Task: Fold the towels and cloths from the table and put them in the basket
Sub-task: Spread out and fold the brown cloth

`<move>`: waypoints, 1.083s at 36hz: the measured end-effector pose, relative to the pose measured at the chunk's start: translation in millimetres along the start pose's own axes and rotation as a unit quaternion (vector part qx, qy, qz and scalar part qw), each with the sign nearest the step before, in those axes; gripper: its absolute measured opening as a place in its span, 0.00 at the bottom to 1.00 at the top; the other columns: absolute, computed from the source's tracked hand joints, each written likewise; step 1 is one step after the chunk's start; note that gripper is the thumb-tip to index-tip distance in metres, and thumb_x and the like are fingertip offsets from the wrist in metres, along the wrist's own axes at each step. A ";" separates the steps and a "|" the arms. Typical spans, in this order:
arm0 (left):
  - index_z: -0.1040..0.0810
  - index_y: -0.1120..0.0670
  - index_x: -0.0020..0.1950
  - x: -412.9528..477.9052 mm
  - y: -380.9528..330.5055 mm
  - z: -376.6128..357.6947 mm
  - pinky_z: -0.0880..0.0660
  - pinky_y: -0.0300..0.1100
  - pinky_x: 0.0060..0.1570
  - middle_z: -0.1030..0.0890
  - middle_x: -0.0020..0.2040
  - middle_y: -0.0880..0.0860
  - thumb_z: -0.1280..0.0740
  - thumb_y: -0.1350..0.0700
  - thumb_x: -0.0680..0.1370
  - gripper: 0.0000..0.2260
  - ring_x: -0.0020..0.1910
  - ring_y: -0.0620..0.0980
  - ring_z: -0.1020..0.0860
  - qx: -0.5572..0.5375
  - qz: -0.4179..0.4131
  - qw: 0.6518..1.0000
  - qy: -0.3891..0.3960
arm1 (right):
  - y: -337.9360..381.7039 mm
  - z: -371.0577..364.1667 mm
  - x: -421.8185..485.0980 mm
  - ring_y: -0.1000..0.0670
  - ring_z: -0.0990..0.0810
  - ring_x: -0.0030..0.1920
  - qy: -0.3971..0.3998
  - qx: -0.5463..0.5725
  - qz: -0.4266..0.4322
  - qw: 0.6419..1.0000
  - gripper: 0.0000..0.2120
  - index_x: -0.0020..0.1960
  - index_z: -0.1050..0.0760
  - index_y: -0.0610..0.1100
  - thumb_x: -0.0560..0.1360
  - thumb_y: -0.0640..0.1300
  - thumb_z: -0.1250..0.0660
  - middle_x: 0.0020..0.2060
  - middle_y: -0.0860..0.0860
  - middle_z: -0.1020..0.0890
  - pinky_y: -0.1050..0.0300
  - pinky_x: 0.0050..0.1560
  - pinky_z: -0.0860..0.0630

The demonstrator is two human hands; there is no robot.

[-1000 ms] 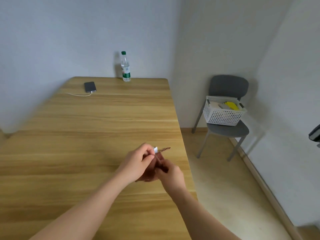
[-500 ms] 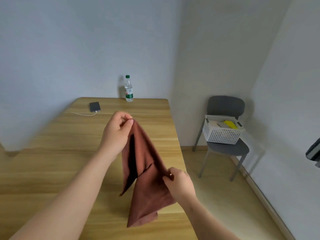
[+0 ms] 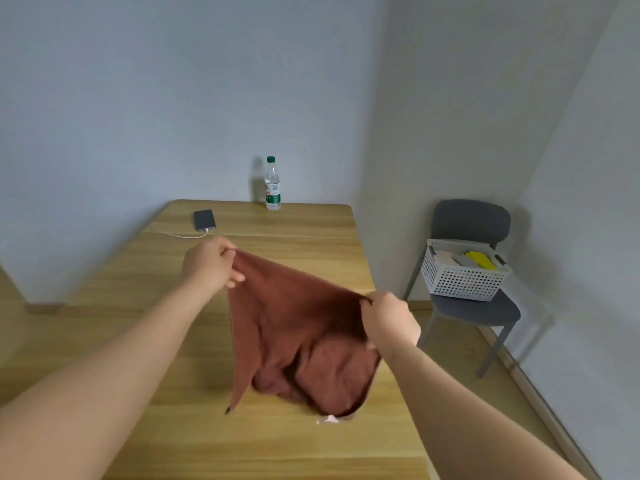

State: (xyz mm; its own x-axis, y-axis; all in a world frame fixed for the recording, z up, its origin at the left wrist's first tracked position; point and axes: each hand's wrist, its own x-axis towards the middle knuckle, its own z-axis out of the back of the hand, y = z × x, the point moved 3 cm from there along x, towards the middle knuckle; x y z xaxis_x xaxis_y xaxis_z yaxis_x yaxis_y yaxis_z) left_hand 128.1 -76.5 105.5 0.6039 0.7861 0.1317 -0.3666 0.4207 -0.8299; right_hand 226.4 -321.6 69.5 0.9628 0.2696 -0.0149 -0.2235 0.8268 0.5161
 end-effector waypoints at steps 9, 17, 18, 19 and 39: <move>0.32 0.48 0.43 27.7 -38.1 37.7 0.22 0.31 0.39 0.26 0.42 0.49 0.45 0.64 0.81 0.13 0.37 0.39 0.20 -0.252 -0.140 0.955 -0.075 | 49.5 52.3 21.2 0.43 0.24 0.51 -0.174 0.118 0.119 0.970 0.12 0.56 0.23 0.48 0.79 0.45 0.44 0.48 0.47 0.20 0.56 0.41 0.34; 0.30 0.46 0.42 -1.7 19.9 25.5 0.22 0.46 0.50 0.23 0.40 0.48 0.42 0.64 0.80 0.14 0.37 0.39 0.19 -0.165 -0.145 0.975 -0.041 | 6.1 11.1 -0.4 0.41 0.30 0.53 -0.201 0.072 0.160 0.964 0.09 0.52 0.19 0.43 0.77 0.42 0.37 0.55 0.45 0.23 0.53 0.49 0.34; 0.30 0.45 0.42 -8.5 33.1 19.2 0.24 0.49 0.52 0.22 0.40 0.47 0.41 0.64 0.80 0.14 0.39 0.44 0.19 -0.137 -0.136 0.981 -0.024 | -4.3 0.2 -5.1 0.41 0.30 0.54 -0.185 0.053 0.153 0.969 0.09 0.53 0.19 0.43 0.78 0.42 0.37 0.56 0.46 0.23 0.52 0.50 0.33; 0.29 0.45 0.42 -15.1 48.3 11.3 0.24 0.51 0.53 0.22 0.39 0.47 0.41 0.65 0.79 0.15 0.40 0.47 0.19 -0.112 -0.125 0.986 -0.004 | -14.7 -11.8 -10.2 0.41 0.29 0.54 -0.164 0.035 0.147 0.975 0.10 0.55 0.20 0.44 0.78 0.42 0.38 0.57 0.46 0.23 0.52 0.50 0.33; 0.29 0.47 0.45 -124.7 193.1 -55.3 0.33 0.35 0.45 0.22 0.49 0.46 0.40 0.57 0.80 0.06 0.48 0.44 0.26 0.288 0.041 0.899 0.326 | -106.8 -121.7 -91.1 0.47 0.28 0.58 0.249 -0.103 0.034 0.963 0.15 0.60 0.27 0.49 0.77 0.42 0.47 0.57 0.50 0.22 0.53 0.59 0.36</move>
State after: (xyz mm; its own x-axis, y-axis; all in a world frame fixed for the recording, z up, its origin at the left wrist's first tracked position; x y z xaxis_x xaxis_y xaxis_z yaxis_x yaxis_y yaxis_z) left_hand 21.2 -118.3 -101.1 0.7753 0.4715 -0.4202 -0.6219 0.6857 -0.3781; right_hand 144.1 -374.5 -88.5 0.7652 0.4864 -0.4217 -0.3572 0.8658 0.3505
